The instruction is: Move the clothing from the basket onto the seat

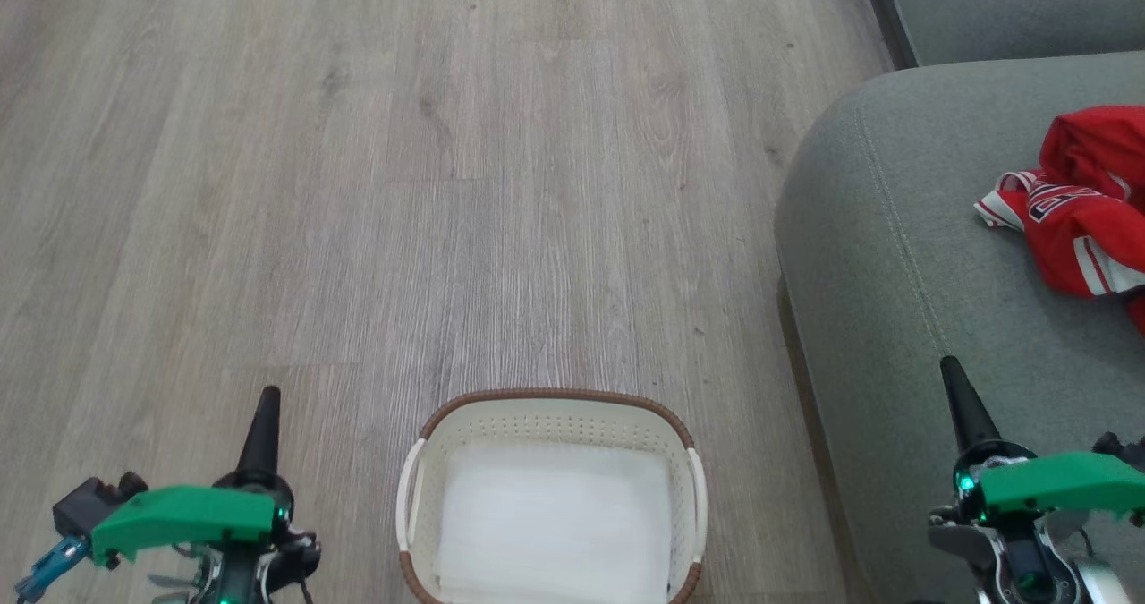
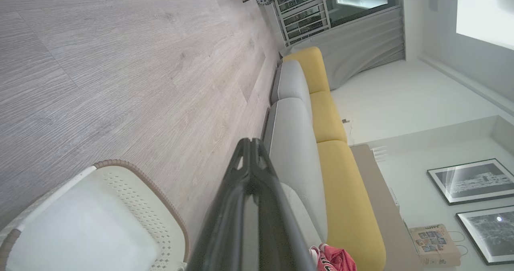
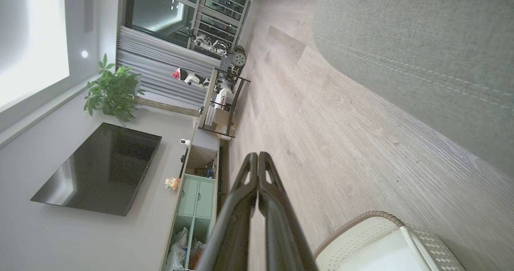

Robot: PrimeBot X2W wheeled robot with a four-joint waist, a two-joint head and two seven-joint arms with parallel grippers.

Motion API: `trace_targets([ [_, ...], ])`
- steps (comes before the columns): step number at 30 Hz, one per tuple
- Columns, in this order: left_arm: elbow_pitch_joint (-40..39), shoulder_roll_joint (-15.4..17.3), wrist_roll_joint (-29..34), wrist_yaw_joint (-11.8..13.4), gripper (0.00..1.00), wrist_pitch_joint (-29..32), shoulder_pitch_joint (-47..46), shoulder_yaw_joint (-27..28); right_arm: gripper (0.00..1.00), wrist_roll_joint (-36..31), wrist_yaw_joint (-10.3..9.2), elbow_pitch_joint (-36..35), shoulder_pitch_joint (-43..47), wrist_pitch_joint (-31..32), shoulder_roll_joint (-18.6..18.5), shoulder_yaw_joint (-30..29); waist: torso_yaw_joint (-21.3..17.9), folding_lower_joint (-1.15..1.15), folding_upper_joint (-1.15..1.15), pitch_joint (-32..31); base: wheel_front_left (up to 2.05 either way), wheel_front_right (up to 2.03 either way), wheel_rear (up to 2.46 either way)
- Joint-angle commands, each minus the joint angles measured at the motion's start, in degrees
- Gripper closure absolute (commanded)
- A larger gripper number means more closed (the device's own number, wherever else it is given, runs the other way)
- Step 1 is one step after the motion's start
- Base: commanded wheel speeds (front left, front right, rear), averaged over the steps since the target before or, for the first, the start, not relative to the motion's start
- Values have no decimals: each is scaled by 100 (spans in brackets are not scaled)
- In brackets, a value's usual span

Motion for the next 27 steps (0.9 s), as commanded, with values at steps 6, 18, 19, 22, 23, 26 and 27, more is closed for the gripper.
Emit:
trace_targets([
  [6, -219, 19, -442, -79, 100, 121, -347, 255, 100, 382, -1, -138, -366, 123, 18, -11, -2, 0, 0, -1, 0, 0, 0],
  [18, -232, 17, -1207, -159, 100, 318, -398, 417, 100, 1014, -1, -73, -440, 326, 125, -138, -6, 0, 0, -4, 0, 0, 0],
  [19, -233, 17, -1271, -166, 100, 334, -402, 431, 100, 1067, -1, -68, -446, 343, 134, -149, -6, 0, 0, -4, 0, 0, 0],
  [22, -236, 17, -1462, -186, 100, 383, -415, 471, 100, 1225, -1, -51, -465, 394, 161, -181, -7, 0, 0, -5, 0, 0, 0],
  [23, -237, 17, -1526, -193, 100, 400, -419, 485, 100, 1278, -1, -46, -471, 412, 170, -192, -7, 0, 0, -5, 0, 0, 0],
  [26, -240, 16, -1718, -214, 100, 449, -432, 526, 100, 1436, -1, -30, -490, 463, 197, -224, -8, 0, 0, -6, 0, 0, 0],
  [27, -241, 16, -1782, -220, 100, 465, -436, 539, 100, 1489, -1, -24, -496, 480, 206, -235, -8, 0, 0, -6, 0, 0, 0],
])
